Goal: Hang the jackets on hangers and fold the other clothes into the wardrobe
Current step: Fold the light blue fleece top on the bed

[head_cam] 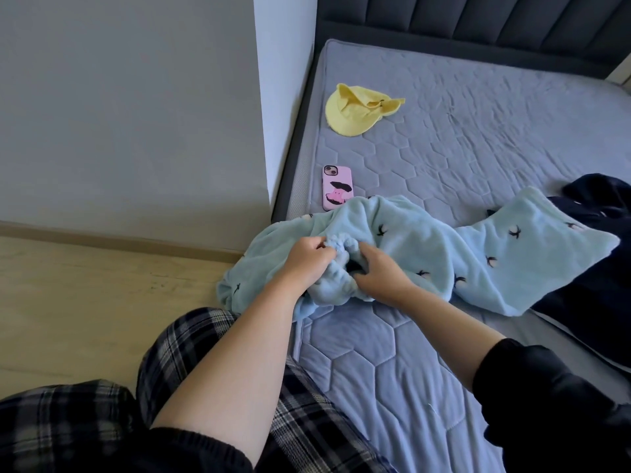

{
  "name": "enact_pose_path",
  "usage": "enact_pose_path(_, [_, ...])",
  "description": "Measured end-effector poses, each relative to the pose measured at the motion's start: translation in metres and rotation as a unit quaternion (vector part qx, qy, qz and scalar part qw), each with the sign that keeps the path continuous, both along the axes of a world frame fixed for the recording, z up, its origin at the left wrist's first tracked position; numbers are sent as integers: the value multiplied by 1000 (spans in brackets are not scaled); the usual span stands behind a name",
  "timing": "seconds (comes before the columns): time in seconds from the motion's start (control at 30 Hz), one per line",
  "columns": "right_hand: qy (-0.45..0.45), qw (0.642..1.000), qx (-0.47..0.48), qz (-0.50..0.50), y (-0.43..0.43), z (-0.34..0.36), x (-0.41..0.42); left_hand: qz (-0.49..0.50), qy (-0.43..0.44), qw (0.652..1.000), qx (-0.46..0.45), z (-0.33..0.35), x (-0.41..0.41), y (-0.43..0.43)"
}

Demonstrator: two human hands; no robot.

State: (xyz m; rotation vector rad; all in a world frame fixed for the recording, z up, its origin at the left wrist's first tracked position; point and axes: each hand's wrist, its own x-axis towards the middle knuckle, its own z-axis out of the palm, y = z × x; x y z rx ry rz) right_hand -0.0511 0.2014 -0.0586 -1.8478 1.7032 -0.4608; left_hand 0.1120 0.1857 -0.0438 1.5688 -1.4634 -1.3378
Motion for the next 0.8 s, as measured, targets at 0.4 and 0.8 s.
enact_pose_path(0.4, [37, 994, -99, -32, -35, 113, 115, 113, -139, 968, -178, 110, 75, -16])
enact_pose_path(0.8, [-315, 918, -184, 152, -23, 359, 375, 321, -83, 895, -298, 368, 321, 48])
